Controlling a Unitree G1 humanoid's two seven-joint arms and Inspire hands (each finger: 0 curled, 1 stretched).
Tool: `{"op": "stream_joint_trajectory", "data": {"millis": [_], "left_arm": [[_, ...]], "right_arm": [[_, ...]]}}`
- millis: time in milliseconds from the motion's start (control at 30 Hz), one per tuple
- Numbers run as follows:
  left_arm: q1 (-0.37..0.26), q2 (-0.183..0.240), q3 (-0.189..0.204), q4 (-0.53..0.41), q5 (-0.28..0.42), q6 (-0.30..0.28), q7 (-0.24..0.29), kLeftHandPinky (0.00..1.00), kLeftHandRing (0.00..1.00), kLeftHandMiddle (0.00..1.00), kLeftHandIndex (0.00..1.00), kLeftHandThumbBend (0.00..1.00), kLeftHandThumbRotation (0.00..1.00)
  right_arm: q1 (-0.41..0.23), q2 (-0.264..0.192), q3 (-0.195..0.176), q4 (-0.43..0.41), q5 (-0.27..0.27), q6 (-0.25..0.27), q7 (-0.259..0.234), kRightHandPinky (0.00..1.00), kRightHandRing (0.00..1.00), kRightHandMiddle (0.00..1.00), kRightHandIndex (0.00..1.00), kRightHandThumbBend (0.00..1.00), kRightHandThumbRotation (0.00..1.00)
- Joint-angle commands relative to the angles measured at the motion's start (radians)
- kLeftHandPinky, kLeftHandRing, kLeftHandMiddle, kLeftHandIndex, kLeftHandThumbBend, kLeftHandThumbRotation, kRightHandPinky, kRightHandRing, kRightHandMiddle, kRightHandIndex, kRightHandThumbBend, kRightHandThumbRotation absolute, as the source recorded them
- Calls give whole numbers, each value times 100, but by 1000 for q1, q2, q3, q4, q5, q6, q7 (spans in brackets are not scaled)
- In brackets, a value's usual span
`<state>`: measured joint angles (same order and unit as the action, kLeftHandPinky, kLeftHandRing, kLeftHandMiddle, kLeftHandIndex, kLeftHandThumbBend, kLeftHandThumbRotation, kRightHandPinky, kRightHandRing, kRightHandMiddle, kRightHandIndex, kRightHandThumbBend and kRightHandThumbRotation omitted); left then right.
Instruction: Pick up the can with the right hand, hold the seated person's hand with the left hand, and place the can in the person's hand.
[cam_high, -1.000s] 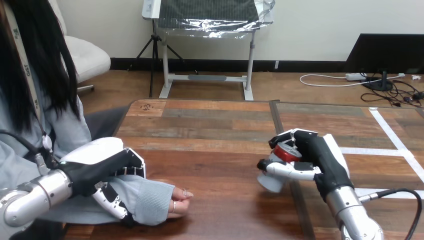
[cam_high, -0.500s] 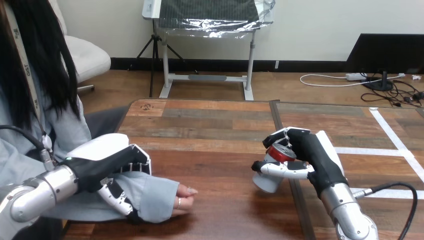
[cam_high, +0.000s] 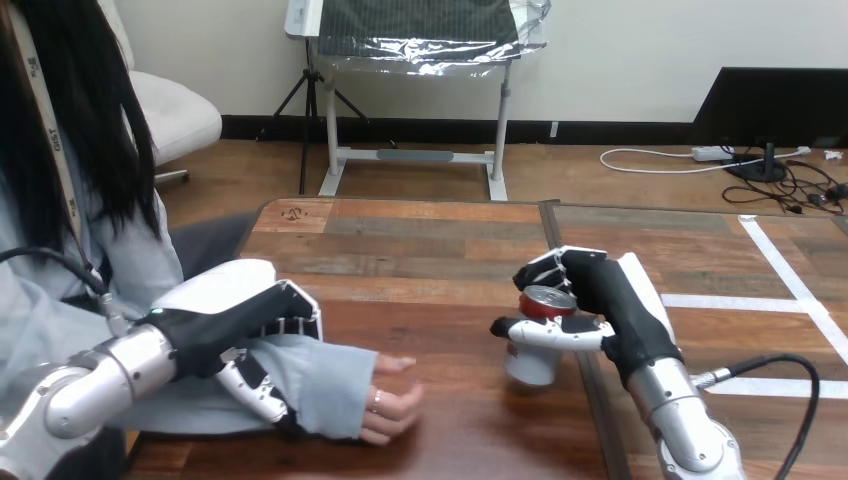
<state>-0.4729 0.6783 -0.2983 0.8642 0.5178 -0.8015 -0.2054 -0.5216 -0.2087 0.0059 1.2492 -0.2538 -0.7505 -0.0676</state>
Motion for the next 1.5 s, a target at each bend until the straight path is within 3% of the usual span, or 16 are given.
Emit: {"op": "stream_joint_trajectory", "data": {"millis": [0, 733, 1467], "left_arm": [[-127, -51, 37, -92, -54, -8, 16, 28, 33, 40, 42, 95, 0], [-180, -94, 29, -61, -42, 0, 15, 28, 33, 40, 42, 92, 0], [-183, -106, 32, -59, -47, -5, 21, 27, 32, 40, 42, 91, 0]], "right_arm": [[-131, 19, 10, -6, 0, -32, -18, 38, 42, 47, 49, 84, 0], [-143, 50, 32, -7, -1, -22, -12, 38, 41, 47, 49, 83, 0], [-139, 64, 36, -6, -3, -30, -11, 37, 41, 47, 49, 82, 0]]}}
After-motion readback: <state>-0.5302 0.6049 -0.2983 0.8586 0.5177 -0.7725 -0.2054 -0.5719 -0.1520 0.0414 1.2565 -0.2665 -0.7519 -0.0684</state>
